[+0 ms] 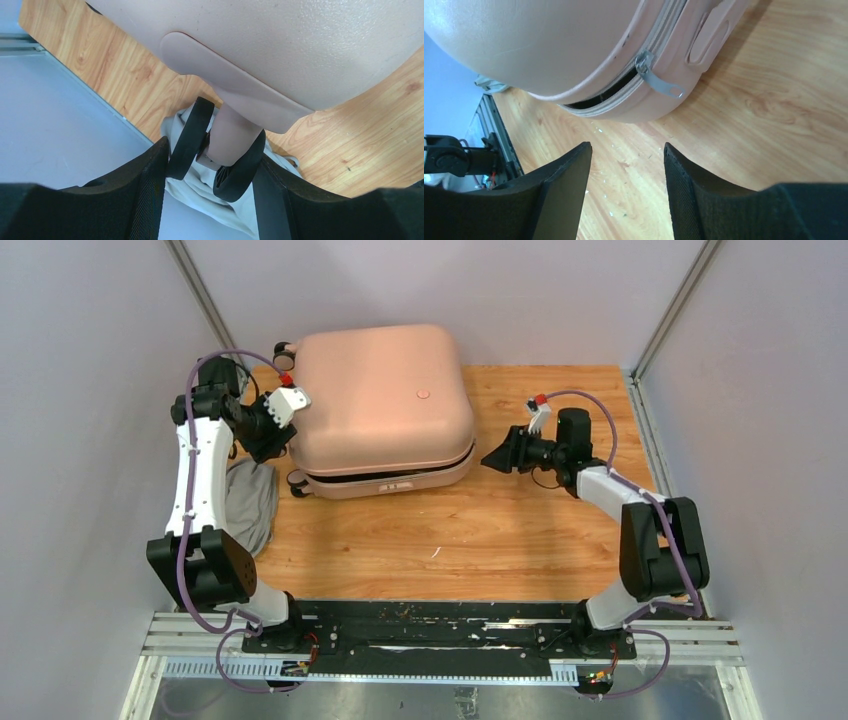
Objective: Pack the luggage
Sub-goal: Zip the luggage at the center of the board.
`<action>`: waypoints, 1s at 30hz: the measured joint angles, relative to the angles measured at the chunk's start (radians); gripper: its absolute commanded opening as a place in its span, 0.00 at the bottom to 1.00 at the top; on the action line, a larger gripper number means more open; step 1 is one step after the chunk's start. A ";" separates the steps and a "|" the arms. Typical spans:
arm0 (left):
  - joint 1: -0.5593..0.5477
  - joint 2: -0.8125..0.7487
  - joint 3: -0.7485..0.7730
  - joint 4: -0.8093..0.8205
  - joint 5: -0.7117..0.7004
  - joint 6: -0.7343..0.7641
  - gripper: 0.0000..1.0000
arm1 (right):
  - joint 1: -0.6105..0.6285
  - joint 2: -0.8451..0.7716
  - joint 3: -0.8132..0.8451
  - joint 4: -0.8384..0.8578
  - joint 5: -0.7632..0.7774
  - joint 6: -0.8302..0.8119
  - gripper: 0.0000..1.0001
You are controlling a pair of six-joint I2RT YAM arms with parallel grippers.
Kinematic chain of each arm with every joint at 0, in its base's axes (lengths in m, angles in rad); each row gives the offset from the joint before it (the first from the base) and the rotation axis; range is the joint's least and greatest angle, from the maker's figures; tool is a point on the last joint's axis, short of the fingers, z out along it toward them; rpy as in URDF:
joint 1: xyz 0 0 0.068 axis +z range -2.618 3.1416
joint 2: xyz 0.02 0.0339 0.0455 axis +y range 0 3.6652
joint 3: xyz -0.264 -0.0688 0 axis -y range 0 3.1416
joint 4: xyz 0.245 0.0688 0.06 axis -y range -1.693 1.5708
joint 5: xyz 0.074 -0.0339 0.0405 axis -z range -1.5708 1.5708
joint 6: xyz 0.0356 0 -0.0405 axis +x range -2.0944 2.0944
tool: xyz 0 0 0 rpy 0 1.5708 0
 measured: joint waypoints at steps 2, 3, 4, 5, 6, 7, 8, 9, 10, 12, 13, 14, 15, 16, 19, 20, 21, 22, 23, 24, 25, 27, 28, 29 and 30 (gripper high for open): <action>0.000 0.000 0.000 -0.007 0.007 -0.005 0.00 | -0.003 0.024 0.039 -0.024 -0.008 -0.046 0.60; 0.000 0.000 0.000 -0.009 0.010 -0.007 0.00 | -0.004 0.052 0.077 -0.037 -0.024 -0.069 0.60; 0.000 0.000 0.000 -0.010 0.011 -0.008 0.00 | -0.005 0.082 0.113 -0.041 -0.042 -0.087 0.60; 0.001 0.000 0.000 -0.011 0.013 -0.009 0.00 | -0.006 0.114 0.150 -0.042 -0.064 -0.107 0.61; 0.001 0.000 0.000 -0.012 0.014 -0.009 0.00 | -0.008 0.144 0.177 -0.043 -0.085 -0.126 0.61; 0.001 0.000 0.000 -0.012 0.014 -0.009 0.00 | -0.009 0.164 0.193 -0.045 -0.103 -0.139 0.61; 0.001 0.000 0.000 -0.012 0.014 -0.009 0.00 | -0.010 0.183 0.205 -0.048 -0.126 -0.158 0.61; 0.001 0.000 0.000 -0.012 0.014 -0.009 0.00 | -0.011 0.203 0.212 -0.054 -0.154 -0.180 0.61; 0.001 0.000 0.000 -0.012 0.014 -0.008 0.00 | -0.011 0.217 0.215 -0.061 -0.177 -0.200 0.61; 0.001 0.000 -0.002 -0.012 0.014 -0.008 0.00 | -0.011 0.240 0.217 -0.072 -0.216 -0.234 0.61; 0.001 0.000 -0.005 -0.012 0.014 -0.008 0.00 | -0.011 0.251 0.219 -0.079 -0.237 -0.251 0.62; 0.001 0.000 -0.008 -0.011 0.014 -0.008 0.00 | -0.011 0.259 0.222 -0.085 -0.256 -0.264 0.62; 0.001 0.000 -0.011 -0.010 0.015 -0.008 0.00 | -0.011 0.266 0.226 -0.092 -0.268 -0.272 0.62; 0.001 0.000 -0.014 -0.009 0.015 -0.008 0.00 | -0.012 0.274 0.232 -0.092 -0.286 -0.282 0.62; 0.001 0.000 -0.018 -0.008 0.015 -0.005 0.00 | -0.012 0.297 0.251 -0.076 -0.332 -0.298 0.62; 0.001 0.000 -0.018 -0.007 0.015 -0.005 0.00 | -0.012 0.309 0.259 -0.068 -0.347 -0.303 0.62; 0.001 0.000 -0.018 -0.007 0.015 -0.004 0.00 | -0.012 0.322 0.269 -0.063 -0.359 -0.306 0.62; 0.001 0.000 -0.019 -0.006 0.014 -0.002 0.00 | -0.013 0.333 0.276 -0.059 -0.367 -0.308 0.62; 0.001 0.000 -0.021 -0.005 0.014 -0.001 0.00 | -0.013 0.348 0.285 -0.058 -0.375 -0.311 0.62; 0.001 0.000 -0.022 -0.004 0.014 0.000 0.00 | -0.014 0.362 0.293 -0.056 -0.383 -0.312 0.62; 0.001 -0.001 -0.025 -0.001 0.014 0.000 0.00 | -0.017 0.375 0.300 -0.056 -0.388 -0.312 0.63; 0.001 -0.002 -0.027 0.000 0.014 0.002 0.00 | -0.023 0.395 0.312 -0.058 -0.391 -0.314 0.71; 0.001 -0.002 -0.027 0.000 0.014 0.003 0.00 | -0.026 0.402 0.316 -0.061 -0.391 -0.315 0.76; 0.001 -0.002 -0.027 0.000 0.014 0.003 0.00 | -0.031 0.410 0.319 -0.063 -0.390 -0.315 0.82; 0.001 -0.002 -0.027 0.000 0.013 0.004 0.00 | -0.035 0.414 0.320 -0.066 -0.389 -0.313 0.84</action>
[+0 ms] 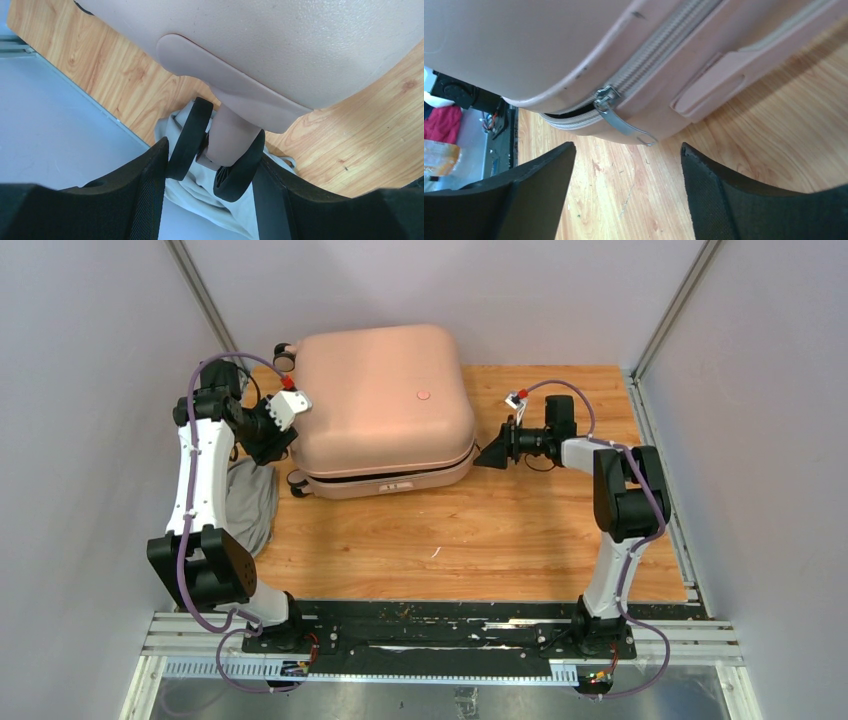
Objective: Pack the luggage
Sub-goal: Zip the luggage at the center of the board.
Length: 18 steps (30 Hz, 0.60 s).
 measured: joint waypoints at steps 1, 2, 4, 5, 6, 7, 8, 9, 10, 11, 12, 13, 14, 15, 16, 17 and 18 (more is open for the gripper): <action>0.000 0.000 0.000 0.000 0.000 0.002 0.00 | -0.006 0.004 0.000 -0.002 0.000 0.002 0.85; 0.000 0.000 0.000 0.000 0.000 0.003 0.00 | -0.010 0.008 0.000 -0.001 0.000 0.005 0.86; 0.000 0.000 0.000 0.000 0.000 0.003 0.00 | -0.016 0.019 0.000 0.012 -0.002 0.016 0.87; 0.000 0.000 0.000 0.001 0.000 0.003 0.00 | -0.018 0.027 0.000 0.028 -0.005 0.031 0.87; 0.000 0.000 0.000 0.000 0.000 0.004 0.00 | -0.019 0.035 0.000 0.046 -0.009 0.044 0.88; 0.000 0.000 0.000 0.001 -0.001 0.006 0.00 | -0.019 0.046 0.000 0.073 -0.018 0.067 0.88; 0.000 0.000 0.000 0.001 -0.001 0.007 0.00 | -0.019 0.059 0.000 0.108 -0.027 0.095 0.88; 0.000 0.000 0.000 0.001 -0.001 0.008 0.00 | -0.019 0.068 0.000 0.141 -0.034 0.122 0.88; 0.000 0.000 0.000 0.001 -0.001 0.010 0.00 | -0.019 0.081 0.000 0.191 -0.047 0.162 0.88; 0.000 0.000 0.000 0.002 -0.002 0.011 0.00 | -0.019 0.089 0.000 0.232 -0.056 0.192 0.87; 0.000 0.000 0.000 0.002 -0.003 0.012 0.00 | -0.019 0.099 0.000 0.283 -0.069 0.230 0.87; 0.000 0.000 0.000 0.004 -0.003 0.014 0.00 | -0.019 0.107 0.000 0.335 -0.083 0.269 0.86; 0.000 0.000 0.000 0.004 -0.004 0.014 0.00 | -0.019 0.117 0.000 0.391 -0.093 0.312 0.85; 0.000 0.000 0.000 0.006 -0.005 0.016 0.00 | -0.019 0.129 0.000 0.451 -0.100 0.362 0.84; 0.000 0.000 0.000 0.007 -0.005 0.017 0.00 | -0.020 0.142 0.000 0.508 -0.106 0.412 0.83; 0.000 0.000 0.000 0.007 -0.007 0.018 0.00 | -0.026 0.166 0.000 0.620 -0.112 0.502 0.81; 0.000 0.000 0.000 0.007 -0.008 0.018 0.00 | -0.029 0.185 0.002 0.707 -0.115 0.578 0.79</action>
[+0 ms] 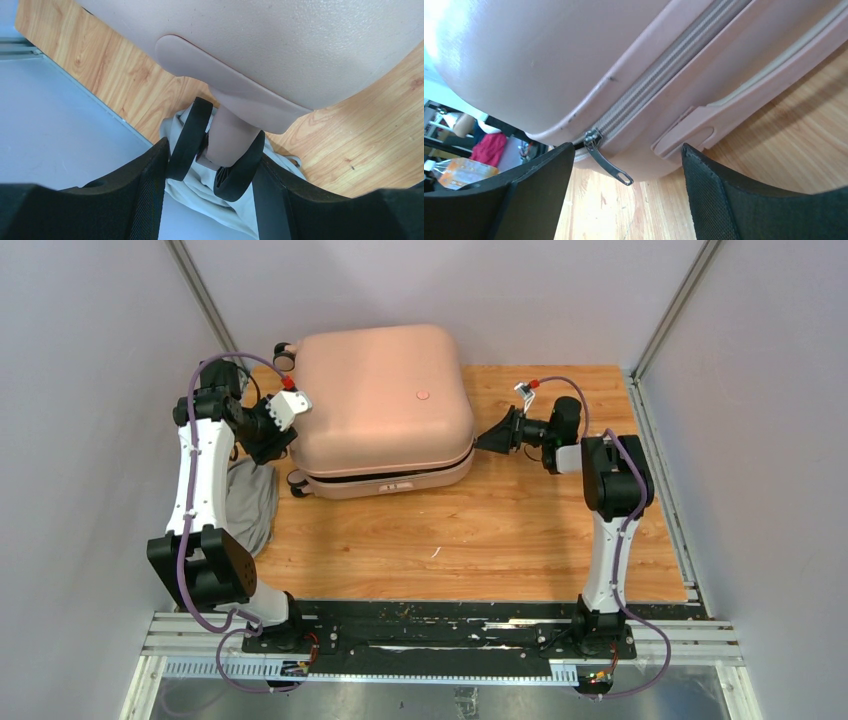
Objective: Pack the luggage
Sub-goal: Zip the luggage at the center of the board.
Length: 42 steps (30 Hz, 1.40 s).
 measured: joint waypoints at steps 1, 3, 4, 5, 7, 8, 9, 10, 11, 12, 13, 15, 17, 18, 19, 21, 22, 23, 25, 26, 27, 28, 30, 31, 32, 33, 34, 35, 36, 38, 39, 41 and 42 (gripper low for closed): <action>0.000 0.000 0.000 0.000 -0.001 0.002 0.00 | -0.003 0.024 0.006 0.101 -0.005 0.085 0.77; 0.000 0.000 0.000 0.001 -0.002 0.004 0.00 | -0.009 0.071 0.029 0.284 -0.015 0.247 0.76; 0.000 0.000 0.000 0.001 -0.002 0.005 0.00 | -0.010 0.082 0.031 0.331 -0.016 0.290 0.76; 0.000 0.000 0.000 0.001 -0.003 0.006 0.00 | -0.010 0.089 0.029 0.378 -0.018 0.330 0.75; 0.000 -0.001 0.000 0.002 -0.003 0.007 0.00 | -0.010 0.091 0.023 0.438 -0.024 0.385 0.71; 0.000 -0.002 0.000 0.002 -0.003 0.007 0.00 | -0.006 0.090 0.021 0.467 -0.028 0.404 0.69; 0.000 -0.003 0.000 0.002 -0.003 0.007 0.00 | -0.003 0.089 0.020 0.489 -0.038 0.420 0.68; 0.000 -0.005 0.000 0.002 -0.003 0.007 0.00 | -0.001 0.089 0.019 0.504 -0.042 0.432 0.67; 0.000 -0.006 0.000 0.003 -0.003 0.006 0.00 | 0.000 0.089 0.018 0.510 -0.042 0.442 0.65; 0.000 -0.008 0.000 0.004 -0.002 0.006 0.00 | 0.001 0.089 0.014 0.516 -0.042 0.450 0.64; 0.000 -0.009 0.000 0.005 -0.002 0.006 0.00 | 0.001 0.089 0.011 0.521 -0.043 0.459 0.62; 0.000 -0.011 0.000 0.006 -0.001 0.006 0.00 | 0.000 0.089 0.005 0.530 -0.048 0.471 0.59; 0.000 -0.013 0.000 0.006 -0.001 0.006 0.00 | 0.000 0.089 -0.006 0.534 -0.049 0.476 0.55; 0.000 -0.013 0.000 0.006 0.000 0.006 0.00 | 0.000 0.089 -0.016 0.536 -0.051 0.477 0.52; 0.000 -0.013 0.000 0.006 0.000 0.006 0.00 | 0.000 0.089 -0.027 0.537 -0.053 0.477 0.46; 0.000 -0.014 0.000 0.006 0.000 0.006 0.00 | 0.000 0.089 -0.047 0.538 -0.061 0.475 0.38; 0.000 -0.014 0.000 0.006 0.000 0.005 0.00 | 0.000 0.089 -0.053 0.538 -0.067 0.474 0.35; 0.000 -0.015 0.000 0.006 0.001 0.005 0.00 | 0.000 0.089 -0.056 0.536 -0.069 0.475 0.31; 0.000 -0.015 0.000 0.006 0.002 0.003 0.00 | 0.000 0.089 -0.056 0.537 -0.069 0.476 0.24; 0.000 -0.016 0.000 0.006 0.002 0.003 0.00 | 0.000 0.089 -0.056 0.537 -0.069 0.476 0.22; 0.000 -0.016 0.000 0.005 0.002 0.003 0.00 | 0.000 0.089 -0.056 0.537 -0.069 0.476 0.21; 0.000 -0.017 0.000 0.005 0.003 0.003 0.00 | 0.000 0.088 -0.056 0.537 -0.069 0.478 0.20; 0.000 -0.019 0.000 0.005 0.004 0.003 0.00 | 0.000 0.088 -0.056 0.537 -0.069 0.479 0.18; 0.000 -0.019 0.000 0.005 0.005 0.003 0.00 | 0.000 0.087 -0.056 0.537 -0.070 0.480 0.17; 0.000 -0.020 0.000 0.005 0.005 0.003 0.00 | 0.000 0.086 -0.056 0.537 -0.071 0.481 0.15; 0.000 -0.021 0.000 0.005 0.005 0.003 0.00 | 0.000 0.084 -0.056 0.537 -0.073 0.483 0.15; 0.000 -0.021 0.000 0.005 0.006 0.003 0.00 | 0.000 0.078 -0.056 0.537 -0.076 0.487 0.15; 0.000 -0.021 0.000 0.005 0.006 0.003 0.00 | 0.000 0.076 -0.056 0.537 -0.077 0.488 0.18; 0.000 -0.021 0.000 0.005 0.006 0.003 0.00 | 0.000 0.071 -0.056 0.537 -0.077 0.490 0.24; 0.000 -0.021 0.000 0.005 0.006 0.003 0.00 | 0.000 0.063 -0.060 0.537 -0.076 0.494 0.30; 0.000 -0.021 0.000 0.005 0.007 0.003 0.00 | 0.000 0.057 -0.066 0.537 -0.076 0.495 0.30; 0.000 -0.021 0.000 0.005 0.007 0.003 0.00 | 0.000 0.043 -0.085 0.533 -0.074 0.491 0.32; 0.000 -0.021 0.000 0.005 0.008 0.003 0.00 | 0.000 0.037 -0.090 0.528 -0.074 0.485 0.32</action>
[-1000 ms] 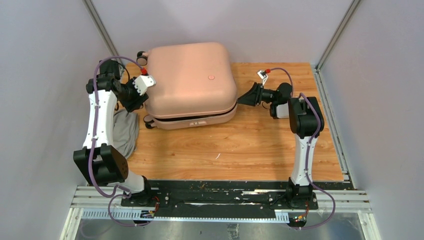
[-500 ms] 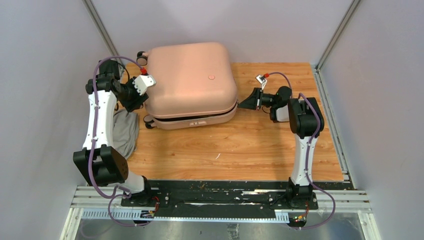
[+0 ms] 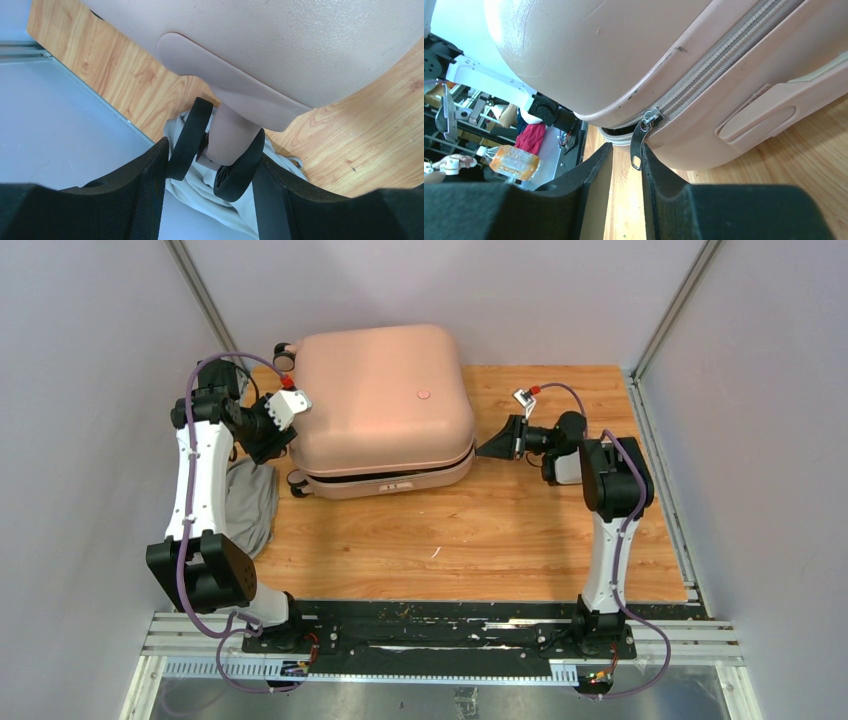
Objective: Pack the luggage
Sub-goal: Zip the luggage at the center of the board.
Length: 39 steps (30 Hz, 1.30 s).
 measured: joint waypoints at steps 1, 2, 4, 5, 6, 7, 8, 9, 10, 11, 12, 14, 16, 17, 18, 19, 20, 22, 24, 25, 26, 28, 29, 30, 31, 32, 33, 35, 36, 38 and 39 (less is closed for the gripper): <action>0.000 0.000 0.000 0.000 0.000 0.000 0.00 | 0.000 -0.010 -0.007 -0.017 0.004 -0.015 0.31; 0.000 0.000 0.000 0.000 0.000 0.000 0.00 | 0.000 -0.019 -0.012 -0.043 0.009 -0.037 0.28; 0.000 0.000 0.000 0.000 0.001 0.000 0.00 | 0.000 -0.047 -0.023 -0.129 0.023 -0.111 0.24; 0.000 0.000 0.000 0.000 0.001 0.000 0.00 | 0.002 -0.061 -0.026 -0.182 0.035 -0.155 0.24; 0.000 -0.001 0.000 0.000 0.001 0.000 0.00 | 0.003 -0.082 -0.028 -0.260 0.050 -0.214 0.25; 0.000 -0.002 0.000 0.000 0.001 0.000 0.00 | 0.005 -0.103 -0.029 -0.351 0.064 -0.286 0.27; 0.000 -0.002 0.000 0.000 0.001 0.000 0.00 | 0.008 -0.126 -0.028 -0.443 0.084 -0.360 0.28; 0.000 -0.003 0.000 0.000 0.002 0.001 0.00 | 0.012 -0.143 -0.025 -0.529 0.098 -0.427 0.28; 0.000 -0.004 0.000 0.000 0.002 0.001 0.00 | 0.019 -0.164 -0.011 -0.646 0.115 -0.509 0.28; 0.000 -0.006 0.000 0.000 0.002 0.001 0.00 | 0.024 -0.176 0.007 -0.739 0.127 -0.578 0.29; 0.000 -0.007 0.000 0.002 0.003 0.001 0.00 | 0.027 -0.188 0.029 -0.828 0.136 -0.640 0.29; 0.000 -0.010 0.000 0.001 0.005 0.001 0.00 | 0.029 -0.204 0.050 -0.941 0.152 -0.721 0.26; 0.000 -0.013 0.000 0.001 0.005 0.001 0.00 | 0.030 -0.214 0.053 -0.994 0.164 -0.762 0.18; 0.000 -0.015 0.000 0.001 0.006 0.001 0.00 | 0.031 -0.218 0.053 -1.011 0.166 -0.775 0.13; 0.000 -0.015 0.000 0.001 0.006 0.001 0.00 | 0.032 -0.222 0.053 -1.022 0.167 -0.784 0.09; 0.000 -0.016 0.000 0.001 0.007 0.002 0.00 | 0.032 -0.225 0.052 -1.028 0.168 -0.793 0.06; 0.000 -0.016 0.000 0.000 0.008 0.002 0.00 | 0.033 -0.230 0.052 -1.030 0.167 -0.799 0.03; 0.000 -0.016 0.000 -0.001 0.008 0.002 0.00 | 0.036 -0.238 0.048 -1.028 0.168 -0.802 0.00; 0.000 -0.016 0.000 -0.001 0.008 0.002 0.00 | 0.036 -0.242 0.039 -1.019 0.168 -0.797 0.00; 0.000 -0.016 0.000 -0.002 0.008 0.001 0.00 | 0.036 -0.245 0.032 -1.006 0.168 -0.791 0.00; 0.000 -0.016 0.000 -0.003 0.008 0.000 0.00 | 0.036 -0.248 0.023 -0.990 0.172 -0.782 0.00; 0.000 -0.016 0.000 -0.004 0.008 -0.001 0.00 | 0.036 -0.259 0.000 -0.957 0.187 -0.764 0.00; 0.000 -0.016 0.000 -0.005 0.008 -0.002 0.00 | 0.037 -0.272 -0.019 -0.938 0.203 -0.757 0.00; 0.000 -0.016 0.000 -0.006 0.008 -0.003 0.00 | 0.038 -0.286 -0.034 -0.928 0.220 -0.753 0.00; 0.000 -0.017 0.000 -0.006 0.008 -0.005 0.00 | 0.040 -0.300 -0.049 -0.921 0.241 -0.752 0.00; 0.000 -0.017 0.000 -0.006 0.008 -0.005 0.00 | 0.043 -0.316 -0.063 -0.919 0.261 -0.753 0.00; 0.001 -0.017 0.000 -0.006 0.008 -0.007 0.00 | 0.047 -0.338 -0.082 -0.917 0.290 -0.756 0.00; 0.003 -0.017 0.000 -0.006 0.009 -0.011 0.00 | 0.056 -0.380 -0.112 -0.922 0.345 -0.769 0.00; 0.003 -0.017 0.000 -0.006 0.009 -0.014 0.00 | 0.061 -0.401 -0.126 -0.924 0.373 -0.776 0.00; 0.004 -0.017 0.000 -0.006 0.009 -0.023 0.00 | 0.069 -0.427 -0.144 -0.926 0.407 -0.780 0.00; 0.004 -0.017 0.000 -0.006 0.009 -0.027 0.00 | 0.072 -0.438 -0.151 -0.926 0.421 -0.779 0.00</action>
